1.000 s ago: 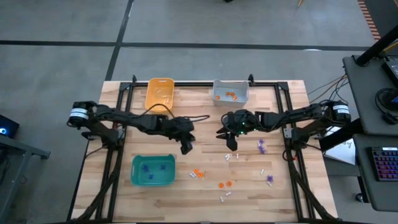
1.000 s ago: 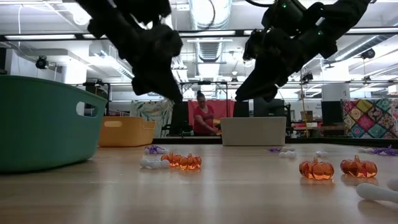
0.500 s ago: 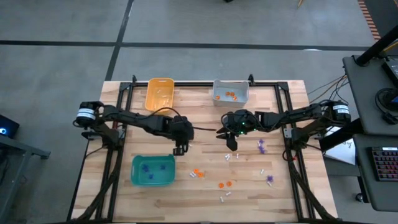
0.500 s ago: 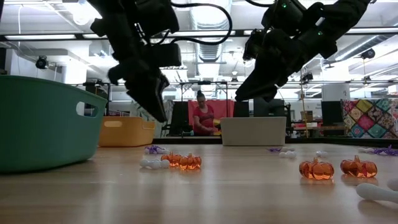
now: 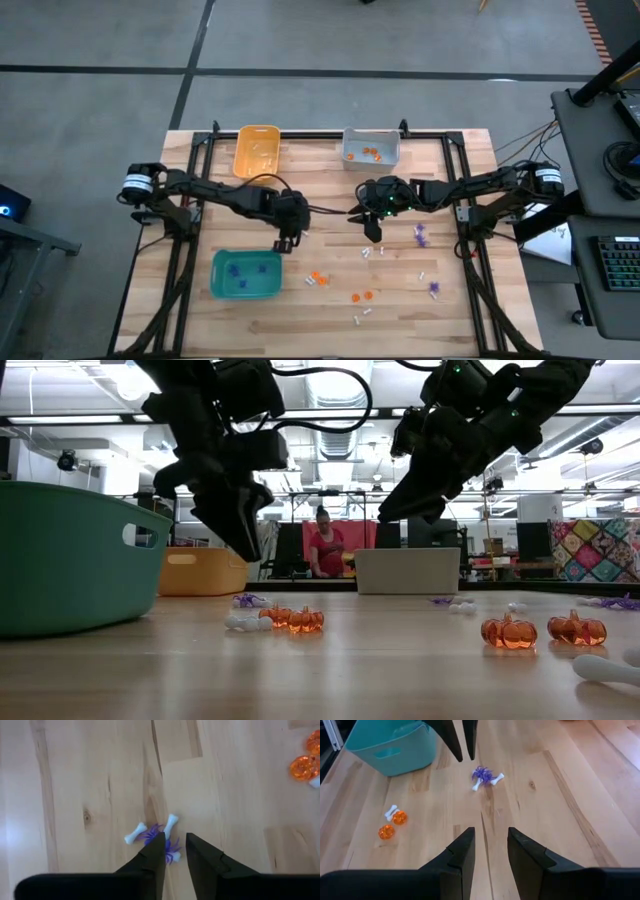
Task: Sort Halloween decoration
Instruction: Put the blue spider toy into the green bin
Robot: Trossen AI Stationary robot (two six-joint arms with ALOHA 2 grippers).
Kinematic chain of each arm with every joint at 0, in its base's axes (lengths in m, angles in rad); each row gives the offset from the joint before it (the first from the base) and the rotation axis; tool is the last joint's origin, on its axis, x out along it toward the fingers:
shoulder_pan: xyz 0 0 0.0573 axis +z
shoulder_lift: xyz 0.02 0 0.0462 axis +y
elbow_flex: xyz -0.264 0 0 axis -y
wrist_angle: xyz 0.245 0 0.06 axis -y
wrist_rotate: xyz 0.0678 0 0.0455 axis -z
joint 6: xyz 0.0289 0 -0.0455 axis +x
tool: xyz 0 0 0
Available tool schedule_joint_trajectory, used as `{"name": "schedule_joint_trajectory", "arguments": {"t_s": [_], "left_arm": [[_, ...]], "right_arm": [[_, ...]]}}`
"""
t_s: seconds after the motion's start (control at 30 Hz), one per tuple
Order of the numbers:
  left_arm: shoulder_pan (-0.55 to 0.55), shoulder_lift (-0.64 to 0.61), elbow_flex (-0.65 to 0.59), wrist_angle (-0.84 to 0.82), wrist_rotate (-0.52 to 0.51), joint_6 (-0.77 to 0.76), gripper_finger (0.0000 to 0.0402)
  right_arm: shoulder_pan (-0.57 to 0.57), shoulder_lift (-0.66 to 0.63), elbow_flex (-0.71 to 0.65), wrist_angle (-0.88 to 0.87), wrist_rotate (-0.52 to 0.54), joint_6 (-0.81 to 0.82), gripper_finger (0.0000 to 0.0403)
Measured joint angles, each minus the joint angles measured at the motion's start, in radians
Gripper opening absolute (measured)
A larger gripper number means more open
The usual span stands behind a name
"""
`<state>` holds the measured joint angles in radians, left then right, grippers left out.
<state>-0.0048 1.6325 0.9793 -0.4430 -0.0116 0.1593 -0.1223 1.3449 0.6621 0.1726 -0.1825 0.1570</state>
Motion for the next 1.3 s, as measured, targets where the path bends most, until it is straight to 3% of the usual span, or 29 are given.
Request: {"name": "schedule_joint_trajectory", "arguments": {"t_s": [0.4,1.3], "left_arm": [[0.016,0.0,-0.074,0.099,-0.005,0.025,0.0147],[0.055,-0.001,-0.122,0.162,0.003,0.057,0.0151]], "right_arm": [[0.0,0.0,0.0,0.015,0.0,0.003,0.0102],[0.0,0.0,0.0,0.028,0.001,0.019,0.0102]]}}
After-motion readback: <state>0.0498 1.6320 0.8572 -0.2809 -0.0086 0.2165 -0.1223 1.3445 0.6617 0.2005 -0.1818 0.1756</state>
